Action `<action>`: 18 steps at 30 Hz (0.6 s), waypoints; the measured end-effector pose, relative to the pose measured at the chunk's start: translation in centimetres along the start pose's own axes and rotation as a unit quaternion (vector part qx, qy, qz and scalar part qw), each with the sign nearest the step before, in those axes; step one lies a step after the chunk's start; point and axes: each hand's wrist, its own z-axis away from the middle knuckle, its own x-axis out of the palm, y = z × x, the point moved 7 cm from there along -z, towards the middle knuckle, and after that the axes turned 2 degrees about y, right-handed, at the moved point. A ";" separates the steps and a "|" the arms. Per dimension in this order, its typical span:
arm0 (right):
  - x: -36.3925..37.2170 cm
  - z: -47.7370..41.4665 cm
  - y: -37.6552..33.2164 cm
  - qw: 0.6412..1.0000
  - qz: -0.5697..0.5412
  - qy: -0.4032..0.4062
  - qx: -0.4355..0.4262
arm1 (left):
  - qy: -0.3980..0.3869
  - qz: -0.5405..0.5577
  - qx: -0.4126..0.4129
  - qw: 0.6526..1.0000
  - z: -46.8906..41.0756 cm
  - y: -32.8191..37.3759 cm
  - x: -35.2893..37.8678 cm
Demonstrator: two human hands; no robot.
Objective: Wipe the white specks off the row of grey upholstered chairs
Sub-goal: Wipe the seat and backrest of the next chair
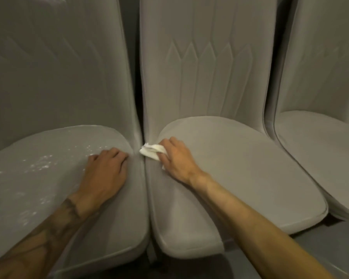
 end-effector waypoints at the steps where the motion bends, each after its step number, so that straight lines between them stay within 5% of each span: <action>1: 0.5 1.3 -1.5 1.000 0.002 -0.004 -0.019 | 0.001 0.011 0.008 1.000 0.1 -0.2 0.2; 7: -0.1 11.2 -6.0 0.988 0.003 -0.068 -0.135 | -0.017 0.054 0.043 0.997 -0.3 -1.3 0.6; 14: -1.2 7.3 -4.7 0.997 0.054 0.004 0.056 | -0.027 0.066 0.084 0.994 0.8 -2.0 0.4; 18: -0.8 12.9 -8.2 0.997 0.073 0.005 -0.005 | -0.045 0.089 0.102 0.990 1.4 -2.3 0.5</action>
